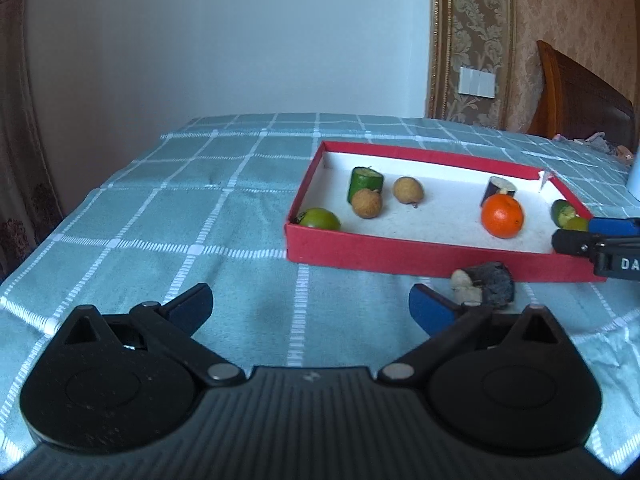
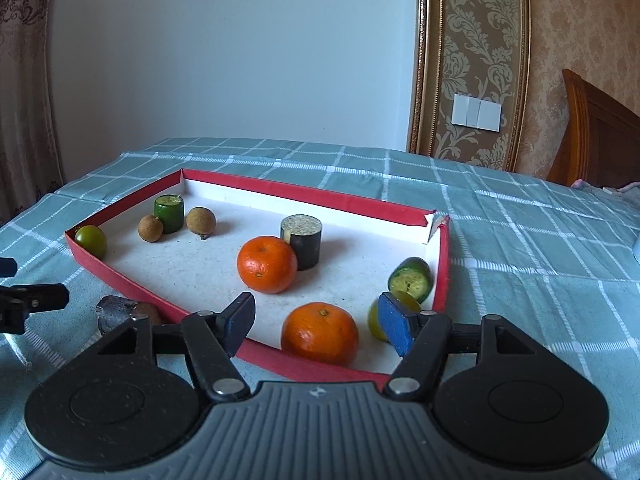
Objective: Organize fruits
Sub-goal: 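Withdraw the right gripper from the tray, then reach the left gripper to the dark bark log piece and close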
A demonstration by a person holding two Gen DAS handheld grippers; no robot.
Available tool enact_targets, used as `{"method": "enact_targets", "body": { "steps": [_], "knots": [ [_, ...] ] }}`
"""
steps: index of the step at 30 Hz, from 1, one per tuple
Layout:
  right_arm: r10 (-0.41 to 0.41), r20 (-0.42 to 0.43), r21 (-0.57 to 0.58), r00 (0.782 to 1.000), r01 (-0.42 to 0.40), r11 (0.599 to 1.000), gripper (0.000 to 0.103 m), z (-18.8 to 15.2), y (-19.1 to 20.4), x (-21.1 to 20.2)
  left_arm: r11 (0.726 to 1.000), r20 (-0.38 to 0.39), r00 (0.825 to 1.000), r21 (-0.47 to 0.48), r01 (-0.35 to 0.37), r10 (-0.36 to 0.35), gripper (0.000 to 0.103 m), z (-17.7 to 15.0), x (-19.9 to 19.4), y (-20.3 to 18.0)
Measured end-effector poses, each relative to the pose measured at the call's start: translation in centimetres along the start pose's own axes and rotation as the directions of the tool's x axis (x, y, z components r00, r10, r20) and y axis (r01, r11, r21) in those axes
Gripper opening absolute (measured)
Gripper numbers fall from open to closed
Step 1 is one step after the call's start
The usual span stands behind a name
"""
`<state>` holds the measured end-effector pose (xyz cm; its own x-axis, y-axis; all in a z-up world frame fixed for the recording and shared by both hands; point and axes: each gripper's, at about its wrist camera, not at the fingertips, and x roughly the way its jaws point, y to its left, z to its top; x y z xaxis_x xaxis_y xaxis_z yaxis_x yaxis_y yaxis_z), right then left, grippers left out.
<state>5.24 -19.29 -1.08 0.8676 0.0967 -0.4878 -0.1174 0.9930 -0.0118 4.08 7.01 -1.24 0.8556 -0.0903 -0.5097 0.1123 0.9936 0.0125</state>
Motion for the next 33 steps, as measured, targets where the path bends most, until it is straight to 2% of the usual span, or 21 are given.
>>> {"method": "enact_targets", "body": {
  "steps": [2, 5, 14, 17, 20, 24, 27, 29, 33],
  "knots": [
    [0.0, 0.015, 0.005, 1.0, 0.0, 1.0, 0.069, -0.3, -0.3, -0.7, 0.999, 0.023, 1.0, 0.031, 0.013, -0.014, 0.103, -0.1, -1.2, -1.2],
    [-0.016, 0.039, 0.008, 0.999, 0.016, 1.0, 0.077, -1.0, -0.8, -1.7, 0.997, 0.026, 0.999, 0.061, 0.046, -0.047, 0.103, -0.1, -2.0, -2.7],
    [-0.022, 0.005, 0.014, 1.0, 0.022, 1.0, 0.078, -2.9, -2.3, -3.4, 0.993, 0.005, 0.995, 0.069, 0.096, -0.097, 0.103, -0.2, -1.5, -5.3],
    [0.001, -0.014, 0.067, 1.0, 0.0, 0.998, 0.079, -3.4, -3.5, -3.8, 0.99, 0.002, 0.993, 0.067, 0.121, -0.122, 0.103, 0.1, -1.2, -6.2],
    [0.014, -0.011, 0.157, 1.0, -0.012, 0.988, 0.084, -3.7, -5.2, -4.1, 0.989, 0.002, 0.992, 0.081, 0.123, -0.123, 0.103, 0.4, -0.9, -7.3],
    [0.004, -0.039, 0.227, 0.999, 0.005, 0.974, 0.084, -4.0, -6.6, -3.8, 0.991, -0.005, 0.995, 0.092, 0.096, -0.096, 0.103, 0.6, -0.3, -8.6],
    [0.003, -0.051, 0.228, 0.999, 0.008, 0.974, 0.084, -4.1, -6.7, -3.6, 0.993, -0.019, 0.997, 0.091, 0.076, -0.074, 0.101, 0.7, 0.4, -9.2],
    [0.005, -0.051, 0.219, 0.999, 0.006, 0.976, 0.084, -4.1, -6.5, -3.6, 0.994, -0.033, 0.997, 0.081, 0.076, -0.074, 0.091, 0.8, 0.8, -9.4],
    [0.002, -0.054, 0.22, 0.999, 0.01, 0.975, 0.084, -4.1, -6.6, -3.6, 0.994, -0.07, 0.993, 0.049, 0.101, -0.098, 0.09, 0.7, 1.7, -9.5]
  ]
}}
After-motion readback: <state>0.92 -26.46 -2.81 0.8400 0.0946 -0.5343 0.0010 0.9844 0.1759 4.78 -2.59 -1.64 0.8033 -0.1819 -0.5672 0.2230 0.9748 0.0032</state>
